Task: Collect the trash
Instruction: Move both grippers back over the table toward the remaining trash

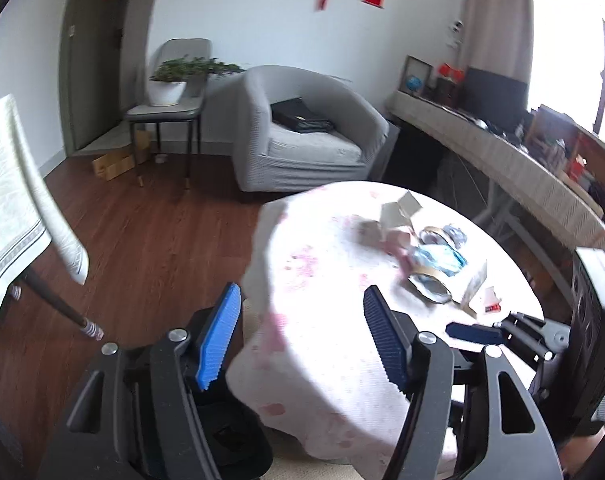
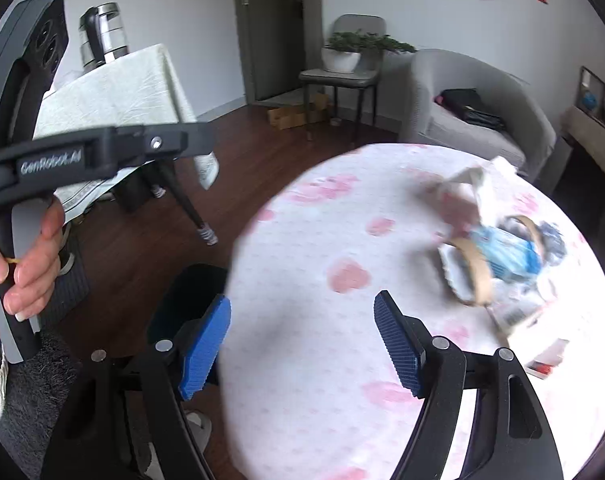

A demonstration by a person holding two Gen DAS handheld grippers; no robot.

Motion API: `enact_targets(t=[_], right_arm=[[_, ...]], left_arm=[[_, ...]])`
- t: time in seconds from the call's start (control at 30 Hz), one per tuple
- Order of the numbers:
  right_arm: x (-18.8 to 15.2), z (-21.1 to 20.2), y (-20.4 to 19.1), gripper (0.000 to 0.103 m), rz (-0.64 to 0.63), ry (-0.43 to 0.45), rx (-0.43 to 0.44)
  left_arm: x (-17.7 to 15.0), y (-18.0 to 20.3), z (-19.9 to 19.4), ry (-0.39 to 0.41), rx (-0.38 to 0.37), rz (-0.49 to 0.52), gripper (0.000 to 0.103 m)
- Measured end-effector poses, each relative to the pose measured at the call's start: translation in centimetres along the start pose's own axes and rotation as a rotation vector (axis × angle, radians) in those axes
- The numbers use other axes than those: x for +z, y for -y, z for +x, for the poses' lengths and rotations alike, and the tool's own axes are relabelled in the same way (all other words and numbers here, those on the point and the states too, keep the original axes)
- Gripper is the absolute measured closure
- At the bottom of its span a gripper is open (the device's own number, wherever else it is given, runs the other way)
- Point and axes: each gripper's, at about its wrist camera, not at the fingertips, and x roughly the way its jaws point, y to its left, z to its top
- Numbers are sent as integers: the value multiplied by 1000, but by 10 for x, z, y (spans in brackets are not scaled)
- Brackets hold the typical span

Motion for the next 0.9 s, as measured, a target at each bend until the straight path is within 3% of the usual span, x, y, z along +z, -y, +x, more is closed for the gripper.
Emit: enact_targets(t=[0.17, 0.43, 0.7, 0.9], right_arm=[[-16, -19, 42, 25, 46, -4, -85], [-49, -49, 118, 14, 112, -10, -202], [-59, -55, 160, 14, 161, 11, -124], [-56, -48, 174, 12, 124, 12, -80]], left_arm=[[-4, 39, 27, -51, -69, 57, 30], [-8, 92, 65, -77, -108, 169, 19], [-7, 121, 100, -115, -175, 204, 17], [-4, 126, 124, -146, -187, 167, 16]])
